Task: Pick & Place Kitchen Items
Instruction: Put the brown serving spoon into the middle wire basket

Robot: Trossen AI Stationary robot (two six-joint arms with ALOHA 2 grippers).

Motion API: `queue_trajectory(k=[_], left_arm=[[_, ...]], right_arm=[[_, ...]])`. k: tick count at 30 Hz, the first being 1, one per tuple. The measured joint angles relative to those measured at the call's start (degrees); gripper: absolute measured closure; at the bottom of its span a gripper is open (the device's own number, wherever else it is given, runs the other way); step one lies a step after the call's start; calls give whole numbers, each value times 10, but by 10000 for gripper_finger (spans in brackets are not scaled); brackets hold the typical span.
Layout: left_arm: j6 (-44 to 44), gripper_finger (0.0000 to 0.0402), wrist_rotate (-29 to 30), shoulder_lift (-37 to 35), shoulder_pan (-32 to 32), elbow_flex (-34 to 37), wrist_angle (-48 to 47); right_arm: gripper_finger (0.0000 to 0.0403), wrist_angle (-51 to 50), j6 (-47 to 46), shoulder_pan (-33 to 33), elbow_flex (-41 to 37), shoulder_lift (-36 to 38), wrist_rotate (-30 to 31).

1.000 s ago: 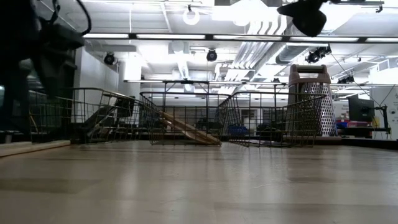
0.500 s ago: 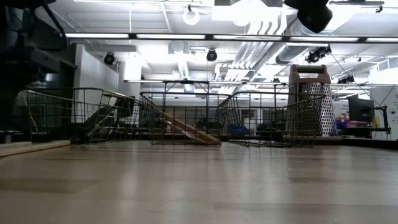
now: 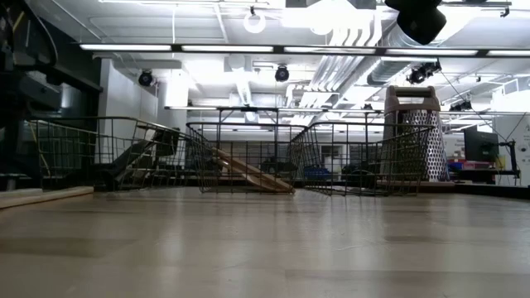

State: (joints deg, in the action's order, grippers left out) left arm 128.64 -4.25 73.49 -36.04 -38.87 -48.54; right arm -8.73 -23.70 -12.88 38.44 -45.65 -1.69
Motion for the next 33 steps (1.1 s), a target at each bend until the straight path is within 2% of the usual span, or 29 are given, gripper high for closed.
queue_trajectory(k=[15,20,23,33], left_arm=[[57,142,-31,69,-54,-1,73],[60,145,-35,90,-54,-2,87],[60,164,-33,94,-53,-2,90],[52,275,-22,96,-52,-2,100]], right_arm=[[117,-1,11,0,0,0,0],[117,-1,11,0,0,0,0],[117,-1,11,0,0,0,0],[117,-1,11,0,1,0,0]])
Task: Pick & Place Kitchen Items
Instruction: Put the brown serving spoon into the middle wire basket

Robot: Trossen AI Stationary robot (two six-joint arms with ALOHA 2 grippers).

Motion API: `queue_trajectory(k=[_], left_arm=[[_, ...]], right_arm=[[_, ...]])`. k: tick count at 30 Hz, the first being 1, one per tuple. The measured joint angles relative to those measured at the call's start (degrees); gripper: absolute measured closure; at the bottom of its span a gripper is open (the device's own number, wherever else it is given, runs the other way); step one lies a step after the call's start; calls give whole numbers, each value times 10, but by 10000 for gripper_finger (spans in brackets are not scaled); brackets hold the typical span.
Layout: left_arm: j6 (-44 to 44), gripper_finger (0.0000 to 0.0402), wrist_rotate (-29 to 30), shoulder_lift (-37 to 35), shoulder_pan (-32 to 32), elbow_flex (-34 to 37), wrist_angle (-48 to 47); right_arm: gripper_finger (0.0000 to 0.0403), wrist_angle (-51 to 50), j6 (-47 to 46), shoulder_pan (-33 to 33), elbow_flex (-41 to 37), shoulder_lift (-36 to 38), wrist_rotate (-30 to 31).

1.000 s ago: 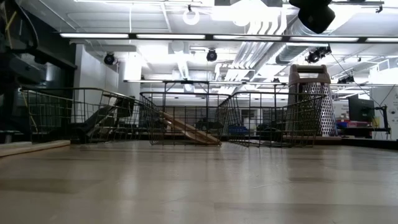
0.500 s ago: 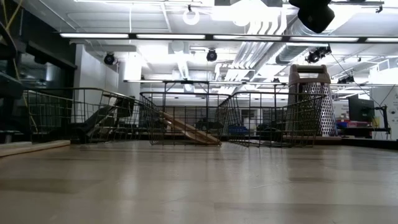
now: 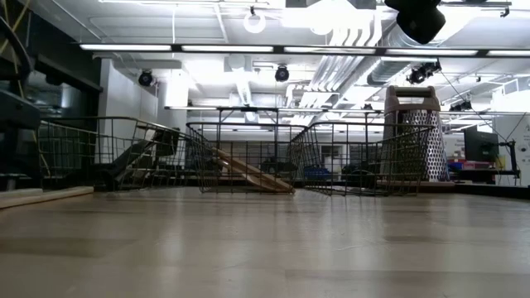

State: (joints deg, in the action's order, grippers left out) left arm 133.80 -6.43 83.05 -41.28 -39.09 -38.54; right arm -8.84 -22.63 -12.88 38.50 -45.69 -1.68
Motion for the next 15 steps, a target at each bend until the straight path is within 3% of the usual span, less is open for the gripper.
queue_trajectory(k=[7,15], left_arm=[[-5,312,7,0,0,0,-1],[-15,320,8,0,0,1,-3]], right_arm=[[117,0,0,0,0,0,0],[117,0,0,0,0,0,0]])
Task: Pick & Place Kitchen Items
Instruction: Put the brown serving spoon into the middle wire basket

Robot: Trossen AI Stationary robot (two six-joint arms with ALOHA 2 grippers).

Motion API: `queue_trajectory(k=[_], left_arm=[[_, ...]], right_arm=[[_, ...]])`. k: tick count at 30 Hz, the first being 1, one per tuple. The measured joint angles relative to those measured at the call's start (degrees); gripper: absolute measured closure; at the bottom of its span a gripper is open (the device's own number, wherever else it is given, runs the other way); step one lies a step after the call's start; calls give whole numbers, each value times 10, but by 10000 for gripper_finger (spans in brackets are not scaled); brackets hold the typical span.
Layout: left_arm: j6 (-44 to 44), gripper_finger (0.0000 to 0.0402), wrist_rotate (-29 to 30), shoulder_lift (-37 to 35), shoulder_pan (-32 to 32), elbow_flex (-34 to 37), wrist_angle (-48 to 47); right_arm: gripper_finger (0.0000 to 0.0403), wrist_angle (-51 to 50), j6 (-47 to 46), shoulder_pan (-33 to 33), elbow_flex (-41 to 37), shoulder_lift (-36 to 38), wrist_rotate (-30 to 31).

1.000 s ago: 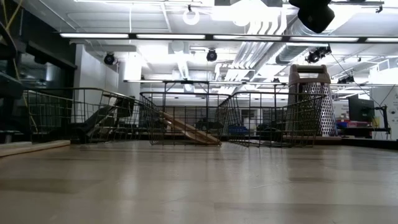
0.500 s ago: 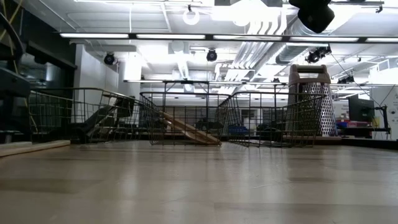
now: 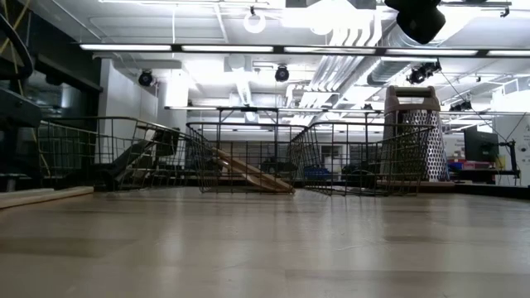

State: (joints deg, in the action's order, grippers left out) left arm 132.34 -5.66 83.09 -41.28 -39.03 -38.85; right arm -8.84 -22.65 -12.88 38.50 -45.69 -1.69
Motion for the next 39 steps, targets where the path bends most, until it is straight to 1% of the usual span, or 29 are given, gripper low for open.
queue_trajectory(k=[8,18,22,26,35,39], left_arm=[[-27,321,2,1,0,-10,-11],[-68,322,5,2,0,-58,-84],[-92,322,25,2,0,-85,-86],[-136,322,76,2,0,-122,-89],[-261,322,245,1,0,-217,-88],[-314,323,302,1,0,-247,-88]], right_arm=[[117,0,0,0,0,0,0],[117,1,0,0,0,0,0],[117,1,-6,0,0,0,0],[117,1,-16,0,0,0,0],[117,2,-35,0,0,0,-2],[117,5,-61,0,0,0,-2]])
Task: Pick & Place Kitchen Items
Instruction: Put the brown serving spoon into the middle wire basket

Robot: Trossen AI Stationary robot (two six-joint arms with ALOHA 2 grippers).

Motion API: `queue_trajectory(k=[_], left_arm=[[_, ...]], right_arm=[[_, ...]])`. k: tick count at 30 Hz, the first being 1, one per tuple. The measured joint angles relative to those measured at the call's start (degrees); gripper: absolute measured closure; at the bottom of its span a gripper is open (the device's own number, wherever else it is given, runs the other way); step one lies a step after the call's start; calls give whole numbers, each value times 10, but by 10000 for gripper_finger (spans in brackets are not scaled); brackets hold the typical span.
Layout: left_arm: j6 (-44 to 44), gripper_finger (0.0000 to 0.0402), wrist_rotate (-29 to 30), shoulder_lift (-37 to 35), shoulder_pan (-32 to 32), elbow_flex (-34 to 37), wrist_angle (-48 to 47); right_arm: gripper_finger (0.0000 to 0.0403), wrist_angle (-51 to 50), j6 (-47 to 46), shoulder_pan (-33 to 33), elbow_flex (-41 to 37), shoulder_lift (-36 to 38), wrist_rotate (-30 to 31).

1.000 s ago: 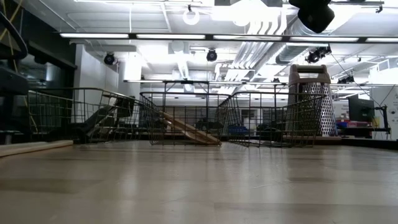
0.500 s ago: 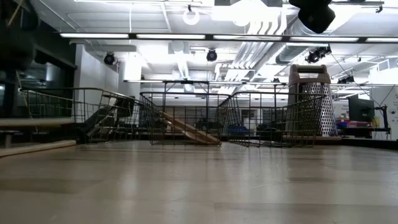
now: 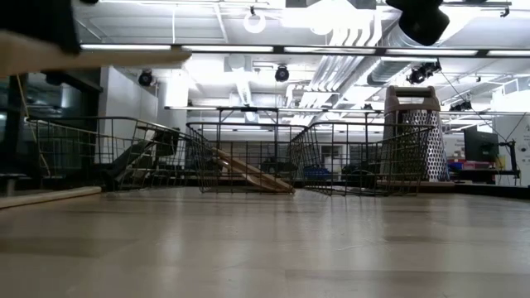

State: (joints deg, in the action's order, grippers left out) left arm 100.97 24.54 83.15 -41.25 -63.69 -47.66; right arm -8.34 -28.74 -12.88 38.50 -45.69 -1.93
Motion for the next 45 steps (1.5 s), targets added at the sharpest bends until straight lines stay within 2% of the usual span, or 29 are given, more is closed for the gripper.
queue_trajectory(k=[5,10,16,24,28,35,40,45], left_arm=[[-53,322,63,0,0,-31,12],[-95,323,121,-1,6,-60,14],[-179,322,124,-1,48,-90,20],[-299,322,75,-1,157,-99,60],[-329,322,42,-1,207,-99,63],[-386,322,17,-3,281,-99,85],[-424,322,-2,-4,330,-99,102],[-453,323,-31,-4,368,-99,120]], right_arm=[[117,0,-34,0,0,0,4],[117,0,-32,0,0,0,19],[117,0,-30,0,0,0,20],[117,0,-25,2,0,0,26],[117,-5,-23,2,0,1,69],[117,-53,49,-17,0,33,142],[117,-40,78,-19,-15,91,127],[117,62,65,-19,-114,171,77]])
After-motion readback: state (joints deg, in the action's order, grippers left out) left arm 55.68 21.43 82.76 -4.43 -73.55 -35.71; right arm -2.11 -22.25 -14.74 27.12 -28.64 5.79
